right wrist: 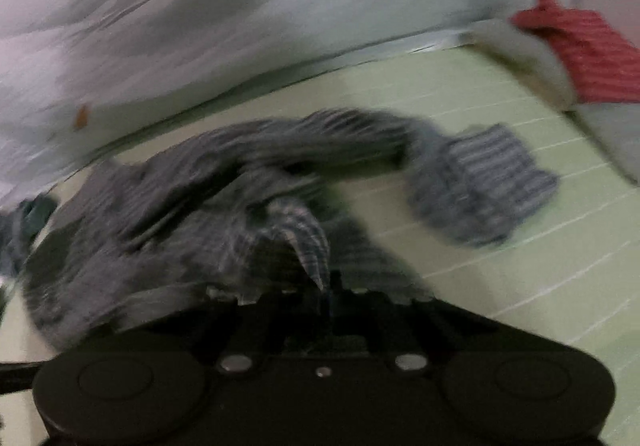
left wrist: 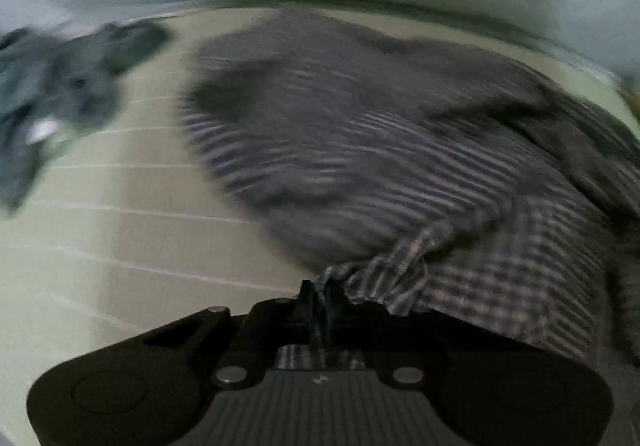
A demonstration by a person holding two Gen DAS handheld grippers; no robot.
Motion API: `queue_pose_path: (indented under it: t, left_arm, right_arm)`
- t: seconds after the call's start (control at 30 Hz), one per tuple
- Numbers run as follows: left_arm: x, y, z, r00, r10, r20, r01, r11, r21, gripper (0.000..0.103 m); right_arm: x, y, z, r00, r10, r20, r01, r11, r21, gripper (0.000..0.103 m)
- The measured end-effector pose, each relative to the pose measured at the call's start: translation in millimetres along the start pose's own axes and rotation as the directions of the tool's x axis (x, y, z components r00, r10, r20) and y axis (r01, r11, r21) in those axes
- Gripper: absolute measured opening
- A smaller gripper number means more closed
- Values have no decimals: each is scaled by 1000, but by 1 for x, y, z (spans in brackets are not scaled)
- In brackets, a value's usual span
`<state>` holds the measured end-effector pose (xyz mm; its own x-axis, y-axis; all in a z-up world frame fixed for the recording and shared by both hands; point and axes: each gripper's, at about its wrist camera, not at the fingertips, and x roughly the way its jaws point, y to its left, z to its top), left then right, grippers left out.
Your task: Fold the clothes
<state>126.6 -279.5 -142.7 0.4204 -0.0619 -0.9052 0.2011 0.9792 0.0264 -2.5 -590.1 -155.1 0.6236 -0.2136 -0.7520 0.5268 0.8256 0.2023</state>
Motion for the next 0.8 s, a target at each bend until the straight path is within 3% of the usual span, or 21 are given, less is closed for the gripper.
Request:
queue_pose_path:
  t: [0.1, 0.17, 0.27, 0.33, 0.37, 0.4, 0.47, 0.5, 0.53, 0.6, 0.7, 0.73, 0.8]
  left_arm:
    - [-4, 44, 10, 993, 116, 24, -113, 987, -112, 6]
    - [-14, 77, 17, 973, 226, 52, -213, 961, -175, 6]
    - [-29, 123, 23, 909, 410, 72, -379, 887, -266, 6]
    - [-39, 149, 26, 855, 515, 64, -468, 819, -333, 7]
    - [-42, 159, 27, 843, 535, 45, -484, 794, -368, 10]
    - [-43, 166, 26, 844, 536, 24, -484, 780, -396, 15]
    - [-43, 160, 20, 875, 483, 15, -438, 805, -402, 21]
    - [-43, 156, 17, 890, 456, 11, -413, 816, -404, 32]
    - [-43, 153, 14, 904, 428, 7, -388, 827, -406, 40]
    - [-41, 134, 5, 941, 339, 0, -312, 866, -391, 65]
    - [-39, 95, -9, 990, 139, -12, -134, 918, -372, 65]
    - [-37, 80, -10, 998, 59, -16, -61, 934, -353, 65]
    - [-34, 49, -11, 998, -58, -20, 50, 957, -287, 65]
  right_arm:
    - [-5, -22, 9, 998, -60, 25, 59, 998, 34, 4]
    - [-10, -32, 12, 994, -102, 42, 100, 994, 47, 4]
    - [-16, -43, 12, 989, -139, 54, 135, 989, 63, 4]
    - [-16, -45, 11, 986, -159, 51, 156, 986, 63, 4]
    - [-15, -46, 10, 984, -170, 48, 167, 984, 62, 4]
    - [-15, -45, 9, 982, -184, 45, 181, 982, 56, 5]
    - [-14, -39, 7, 976, -216, 38, 214, 976, 38, 8]
    - [-14, -35, 6, 974, -222, 37, 222, 975, 24, 11]
    - [-14, -32, 5, 974, -222, 37, 221, 975, 10, 22]
    - [-15, -28, 6, 978, -205, 40, 205, 979, 10, 46]
    - [-17, -24, 7, 983, -176, 46, 175, 984, 18, 62]
    - [-17, -22, 8, 985, -166, 48, 166, 986, 21, 71]
    - [-18, -19, 8, 988, -147, 53, 146, 989, 26, 75]
